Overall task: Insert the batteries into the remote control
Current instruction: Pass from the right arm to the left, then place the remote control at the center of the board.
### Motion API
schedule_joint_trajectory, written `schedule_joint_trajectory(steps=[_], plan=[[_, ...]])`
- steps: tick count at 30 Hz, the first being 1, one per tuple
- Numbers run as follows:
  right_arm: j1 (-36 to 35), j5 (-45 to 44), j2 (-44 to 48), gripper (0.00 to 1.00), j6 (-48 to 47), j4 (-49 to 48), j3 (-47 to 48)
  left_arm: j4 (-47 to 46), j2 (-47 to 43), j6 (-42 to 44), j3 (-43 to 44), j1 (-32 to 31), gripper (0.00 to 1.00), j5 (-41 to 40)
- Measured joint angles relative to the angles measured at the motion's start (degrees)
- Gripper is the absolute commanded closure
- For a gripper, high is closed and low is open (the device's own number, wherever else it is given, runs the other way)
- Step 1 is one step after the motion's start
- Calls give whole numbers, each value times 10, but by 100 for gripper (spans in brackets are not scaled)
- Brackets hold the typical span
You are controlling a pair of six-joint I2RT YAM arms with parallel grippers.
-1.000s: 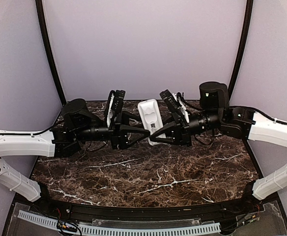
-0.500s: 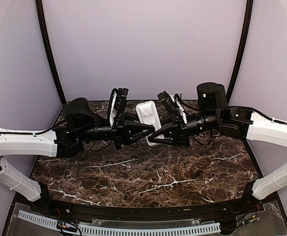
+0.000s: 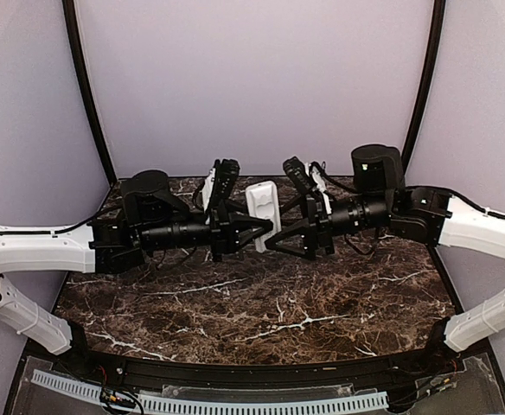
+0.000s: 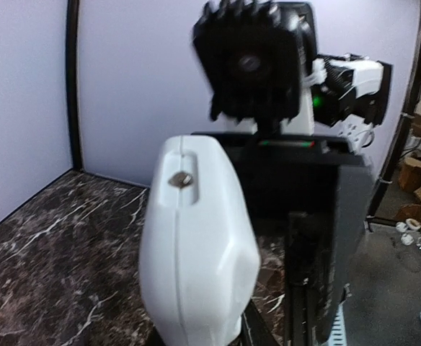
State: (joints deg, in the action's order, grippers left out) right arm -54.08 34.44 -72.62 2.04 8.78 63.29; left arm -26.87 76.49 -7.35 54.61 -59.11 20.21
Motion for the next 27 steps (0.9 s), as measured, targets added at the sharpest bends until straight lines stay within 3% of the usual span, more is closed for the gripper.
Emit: schedule_joint_trajectory(steps=[3, 8, 14, 20, 27], plan=[[21, -49, 31, 11, 10, 16, -13, 75, -6, 43, 0, 0, 100, -98], [86, -143, 124, 9, 43, 46, -62, 170, 9, 113, 0, -2, 100, -287], [109, -181, 170, 9, 71, 55, -102, 194, 161, 189, 7, -32, 100, -502], [110, -177, 163, 8, 80, 57, -114, 209, 325, 256, 38, -55, 100, -620], [110, -167, 155, 8, 81, 55, -123, 210, 371, 288, 69, -57, 100, -689]])
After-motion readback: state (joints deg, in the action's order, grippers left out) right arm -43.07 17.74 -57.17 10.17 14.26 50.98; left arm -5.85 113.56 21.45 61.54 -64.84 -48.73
